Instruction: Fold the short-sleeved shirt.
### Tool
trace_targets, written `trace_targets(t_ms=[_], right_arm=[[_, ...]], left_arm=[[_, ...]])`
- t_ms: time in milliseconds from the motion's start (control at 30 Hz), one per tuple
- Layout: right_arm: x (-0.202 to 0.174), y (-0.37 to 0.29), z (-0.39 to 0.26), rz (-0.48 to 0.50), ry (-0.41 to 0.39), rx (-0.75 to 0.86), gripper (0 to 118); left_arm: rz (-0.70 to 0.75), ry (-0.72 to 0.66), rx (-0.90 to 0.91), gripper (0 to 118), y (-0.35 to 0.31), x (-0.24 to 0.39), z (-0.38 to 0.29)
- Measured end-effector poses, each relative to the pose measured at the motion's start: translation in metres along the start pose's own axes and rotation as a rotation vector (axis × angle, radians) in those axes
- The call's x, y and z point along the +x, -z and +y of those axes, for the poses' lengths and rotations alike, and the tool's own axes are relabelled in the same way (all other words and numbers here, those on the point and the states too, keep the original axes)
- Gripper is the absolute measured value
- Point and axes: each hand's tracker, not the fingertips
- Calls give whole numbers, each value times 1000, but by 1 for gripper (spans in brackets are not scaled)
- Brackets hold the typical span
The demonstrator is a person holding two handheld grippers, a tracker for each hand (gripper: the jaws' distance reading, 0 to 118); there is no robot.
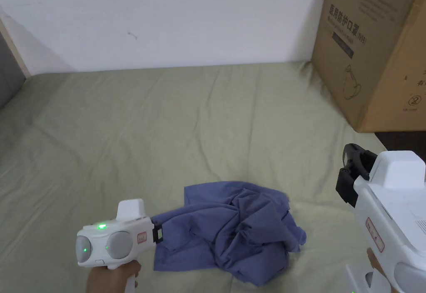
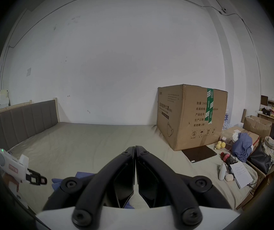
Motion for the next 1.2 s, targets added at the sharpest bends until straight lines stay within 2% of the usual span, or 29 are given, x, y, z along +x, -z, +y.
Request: trace_targets(t_ms=[33, 67, 100, 133, 167, 200, 300, 400, 433, 500, 533, 600, 667, 700, 733, 800, 933, 967, 1067, 1200], right_arm=[[0, 1, -1, -1, 0, -7, 1], [0, 3, -3, -2, 1, -15, 1], [0, 5, -4, -2, 0, -21, 1], [1, 8, -7, -2, -2, -30, 1], [1, 10, -10, -3, -4, -37, 1], [2, 12, -12, -3, -5, -45, 1], [4, 20, -19, -2, -1, -72, 1], [5, 26, -26, 2, 10, -93, 1], [5, 27, -28, 3, 10, -99, 1], [6, 31, -31, 3, 6, -112, 1], [7, 33, -34, 3, 9, -120, 1], [10, 39, -39, 10, 25, -155, 1], [14, 51, -48, 29, 54, -228, 1], [16, 58, -53, 35, 59, -278, 2], [17, 67, -60, 43, 66, -330, 3], [19, 85, -75, 51, 83, -412, 14], [20, 122, -115, 79, 95, -571, 95], [19, 132, -126, 77, 69, -614, 98], [9, 153, -150, 70, 35, -693, 98], [-1, 175, -177, 88, 2, -809, 88]], left_arm=[[-2, -20, -22, 2, 8, -2, -5], [-1, -26, -58, 11, 13, -4, -8], [6, -34, -63, 26, 16, -4, -12], [26, -29, -57, 61, 21, -4, -15], [32, -23, -82, 83, 25, -3, -16], [33, -19, -112, 100, 35, -7, -16], [57, -4, -142, 106, 49, -3, -19], [86, 30, -170, 105, 55, 9, -22], [90, 35, -184, 100, 59, 12, -23], [72, 48, -195, 72, 68, 13, -28], [121, 85, -193, 68, 70, 16, -31], [110, 117, -160, 62, 63, 22, -35], [93, 147, -115, 29, 54, 25, -36], [80, 169, -94, 8, 52, 26, -37], [75, 175, -84, 2, 53, 22, -35], [64, 162, -79, 1, 49, 20, -31], [12, 106, -13, 0, 28, 19, -21], [1, 101, -12, 0, 24, 18, -18], [-24, 79, 10, 0, 15, 17, -12], [-38, 54, 10, 0, 24, 11, -15]])
